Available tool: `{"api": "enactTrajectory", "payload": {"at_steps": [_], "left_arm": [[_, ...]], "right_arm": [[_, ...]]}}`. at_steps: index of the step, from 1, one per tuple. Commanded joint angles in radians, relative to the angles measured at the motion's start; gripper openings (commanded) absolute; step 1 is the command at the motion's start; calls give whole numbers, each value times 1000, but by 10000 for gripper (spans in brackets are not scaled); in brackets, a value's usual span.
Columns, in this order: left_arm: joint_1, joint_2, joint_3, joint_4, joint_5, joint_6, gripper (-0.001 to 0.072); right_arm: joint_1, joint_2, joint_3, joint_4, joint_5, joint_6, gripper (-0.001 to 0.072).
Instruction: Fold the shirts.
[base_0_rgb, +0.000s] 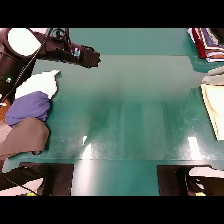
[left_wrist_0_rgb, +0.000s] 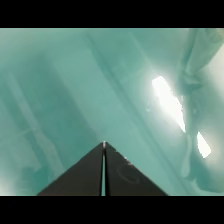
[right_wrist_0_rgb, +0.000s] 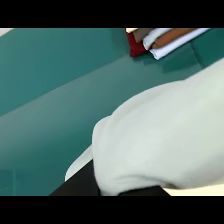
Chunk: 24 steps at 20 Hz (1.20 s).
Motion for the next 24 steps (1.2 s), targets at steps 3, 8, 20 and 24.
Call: {"api": "enactTrajectory", "payload": {"at_steps": [3, 8, 20, 24], "left_arm": [[-1, 0, 0, 3, -40, 3, 29], [-1, 0, 0, 4, -43, 11, 30], [-1, 1, 0, 2, -46, 47, 30], [-1, 1, 0, -1, -11, 47, 30]], "right_arm": [[-77, 117, -221, -163, 74, 10, 16], [-183, 249, -520, -371, 127, 11, 500], [-108, 397, -665, 52, 52, 26, 522], [240, 399, -665, 84, 51, 26, 518]]}}
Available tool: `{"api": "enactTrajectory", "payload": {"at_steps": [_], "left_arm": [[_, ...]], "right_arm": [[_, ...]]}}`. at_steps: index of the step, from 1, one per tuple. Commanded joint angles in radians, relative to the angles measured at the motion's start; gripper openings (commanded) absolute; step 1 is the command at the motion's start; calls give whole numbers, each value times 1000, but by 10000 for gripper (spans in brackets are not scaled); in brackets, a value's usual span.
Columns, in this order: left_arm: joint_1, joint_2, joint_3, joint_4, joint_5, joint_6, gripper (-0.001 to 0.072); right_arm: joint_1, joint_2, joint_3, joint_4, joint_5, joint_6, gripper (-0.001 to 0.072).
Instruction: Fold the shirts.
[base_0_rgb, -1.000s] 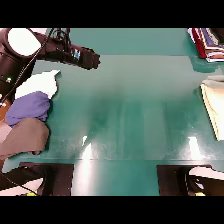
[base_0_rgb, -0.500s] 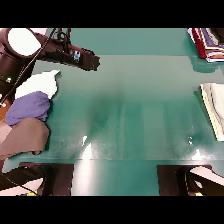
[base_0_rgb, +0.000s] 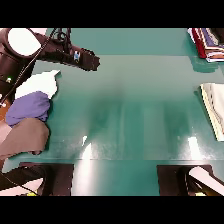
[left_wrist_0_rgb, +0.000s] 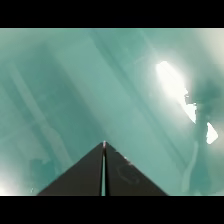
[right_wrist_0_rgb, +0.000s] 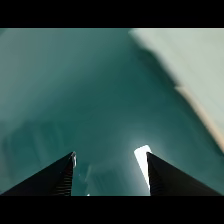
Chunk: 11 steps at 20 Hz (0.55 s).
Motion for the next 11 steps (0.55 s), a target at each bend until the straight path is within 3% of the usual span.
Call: {"api": "enactTrajectory", "payload": {"at_steps": [1, 2, 5, 11], "left_arm": [[-1, 1, 0, -3, 33, 0, 30], [0, 1, 0, -3, 46, 0, 30], [-1, 1, 0, -3, 80, 0, 30], [-1, 1, 0, -3, 101, 0, 30]], "right_arm": [[289, 6, -2, 60, -12, -1, 465], [374, 6, -2, 40, -20, -2, 321], [562, 6, -2, -39, -31, -3, 17], [699, 6, -2, -153, -20, -5, 16]]}}
